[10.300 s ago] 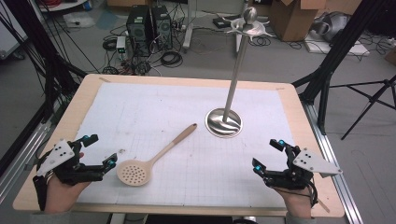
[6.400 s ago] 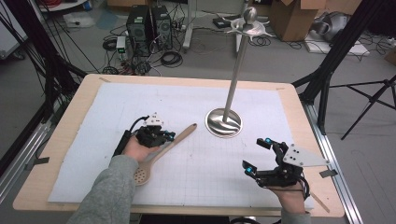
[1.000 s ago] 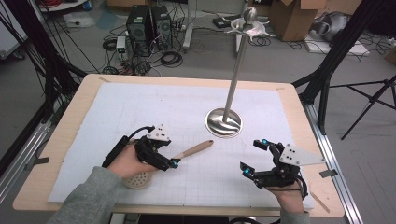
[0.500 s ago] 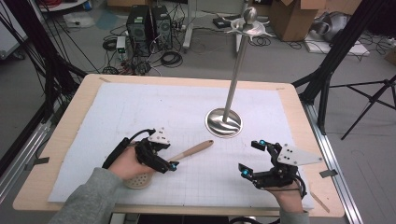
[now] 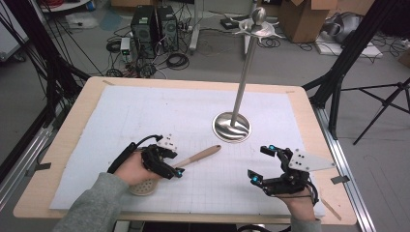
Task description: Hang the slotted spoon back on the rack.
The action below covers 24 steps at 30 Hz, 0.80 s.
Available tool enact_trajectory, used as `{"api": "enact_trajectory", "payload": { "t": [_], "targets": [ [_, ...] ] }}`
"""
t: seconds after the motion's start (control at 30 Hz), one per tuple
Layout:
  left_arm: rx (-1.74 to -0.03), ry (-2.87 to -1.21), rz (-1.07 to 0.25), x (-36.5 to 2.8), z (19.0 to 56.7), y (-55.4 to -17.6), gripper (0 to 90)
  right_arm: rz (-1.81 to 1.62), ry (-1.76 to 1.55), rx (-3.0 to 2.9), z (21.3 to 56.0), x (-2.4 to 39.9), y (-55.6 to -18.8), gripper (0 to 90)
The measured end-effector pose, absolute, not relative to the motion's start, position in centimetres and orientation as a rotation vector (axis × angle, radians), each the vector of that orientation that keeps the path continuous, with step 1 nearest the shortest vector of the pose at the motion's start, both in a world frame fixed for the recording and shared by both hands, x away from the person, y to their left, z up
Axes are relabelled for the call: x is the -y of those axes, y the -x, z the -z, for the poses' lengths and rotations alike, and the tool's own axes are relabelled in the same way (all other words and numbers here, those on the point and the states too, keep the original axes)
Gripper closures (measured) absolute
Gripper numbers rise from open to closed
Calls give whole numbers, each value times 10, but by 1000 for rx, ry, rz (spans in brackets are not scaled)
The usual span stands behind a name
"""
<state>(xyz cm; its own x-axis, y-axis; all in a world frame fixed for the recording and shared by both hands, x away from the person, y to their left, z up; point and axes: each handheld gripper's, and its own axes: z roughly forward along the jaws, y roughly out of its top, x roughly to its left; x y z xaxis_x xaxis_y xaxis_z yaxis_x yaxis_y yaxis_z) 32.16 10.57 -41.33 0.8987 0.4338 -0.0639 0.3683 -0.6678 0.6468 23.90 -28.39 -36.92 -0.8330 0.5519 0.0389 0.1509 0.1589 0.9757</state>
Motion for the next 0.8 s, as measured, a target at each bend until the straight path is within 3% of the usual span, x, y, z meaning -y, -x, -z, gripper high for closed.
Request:
{"api": "enact_trajectory", "payload": {
  "t": [0.8],
  "targets": [
    [-610,-2440,-97,-113,422,-326,524,-1750,-673,-2122,370,284,-239,112]
  ]
}}
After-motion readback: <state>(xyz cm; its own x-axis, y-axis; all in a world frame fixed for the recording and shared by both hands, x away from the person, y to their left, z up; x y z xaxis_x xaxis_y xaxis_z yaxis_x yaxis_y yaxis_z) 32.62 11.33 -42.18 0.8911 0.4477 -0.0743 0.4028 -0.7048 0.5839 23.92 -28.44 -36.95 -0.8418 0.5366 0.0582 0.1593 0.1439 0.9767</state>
